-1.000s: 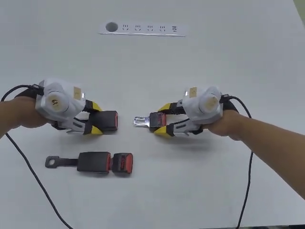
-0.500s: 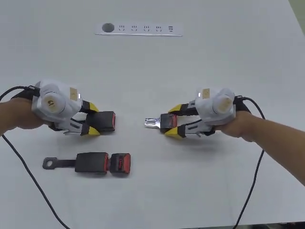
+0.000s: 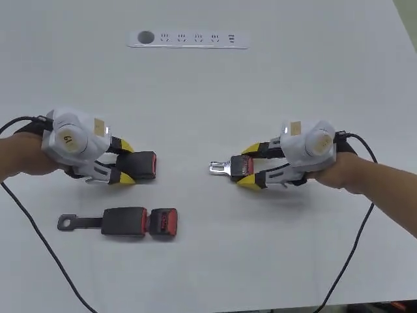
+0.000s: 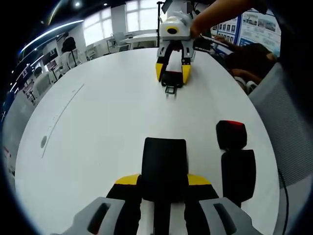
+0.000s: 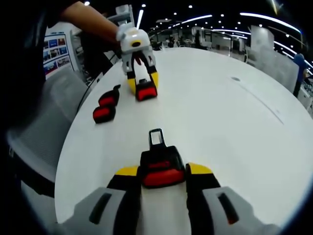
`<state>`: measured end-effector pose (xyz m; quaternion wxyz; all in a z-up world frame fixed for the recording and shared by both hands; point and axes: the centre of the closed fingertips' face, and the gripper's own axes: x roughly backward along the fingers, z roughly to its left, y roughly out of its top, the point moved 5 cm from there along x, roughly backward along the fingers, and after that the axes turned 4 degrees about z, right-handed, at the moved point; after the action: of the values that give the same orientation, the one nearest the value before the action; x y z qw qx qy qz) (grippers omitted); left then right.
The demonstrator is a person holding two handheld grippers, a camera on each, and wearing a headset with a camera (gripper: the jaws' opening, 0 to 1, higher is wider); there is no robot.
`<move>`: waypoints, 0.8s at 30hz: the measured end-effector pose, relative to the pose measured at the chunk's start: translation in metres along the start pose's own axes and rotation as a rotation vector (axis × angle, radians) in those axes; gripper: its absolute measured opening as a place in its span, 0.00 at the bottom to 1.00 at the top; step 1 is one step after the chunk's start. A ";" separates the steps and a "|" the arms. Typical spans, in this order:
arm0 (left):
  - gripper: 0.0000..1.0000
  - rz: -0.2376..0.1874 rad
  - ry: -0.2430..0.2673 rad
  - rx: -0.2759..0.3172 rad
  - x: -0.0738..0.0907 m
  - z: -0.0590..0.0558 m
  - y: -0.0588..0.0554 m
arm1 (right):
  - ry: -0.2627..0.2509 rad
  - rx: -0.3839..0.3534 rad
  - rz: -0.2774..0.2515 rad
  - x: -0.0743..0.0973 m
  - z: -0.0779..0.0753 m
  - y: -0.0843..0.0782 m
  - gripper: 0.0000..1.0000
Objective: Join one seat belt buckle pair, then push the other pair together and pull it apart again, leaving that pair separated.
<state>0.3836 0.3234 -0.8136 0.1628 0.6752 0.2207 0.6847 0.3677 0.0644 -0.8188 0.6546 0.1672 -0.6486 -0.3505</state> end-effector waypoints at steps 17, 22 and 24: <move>0.35 0.018 -0.002 0.005 0.000 -0.001 0.002 | -0.007 -0.017 0.031 0.007 -0.003 -0.004 0.37; 0.36 0.035 -0.001 0.066 0.000 -0.001 0.003 | -0.035 0.016 0.060 0.006 -0.002 -0.005 0.38; 0.41 0.036 -0.017 0.115 0.001 -0.004 0.004 | -0.058 0.003 0.059 0.006 -0.001 -0.005 0.38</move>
<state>0.3798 0.3201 -0.8103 0.1131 0.6933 0.2461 0.6679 0.3667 0.0566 -0.8179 0.6454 0.1388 -0.6723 -0.3349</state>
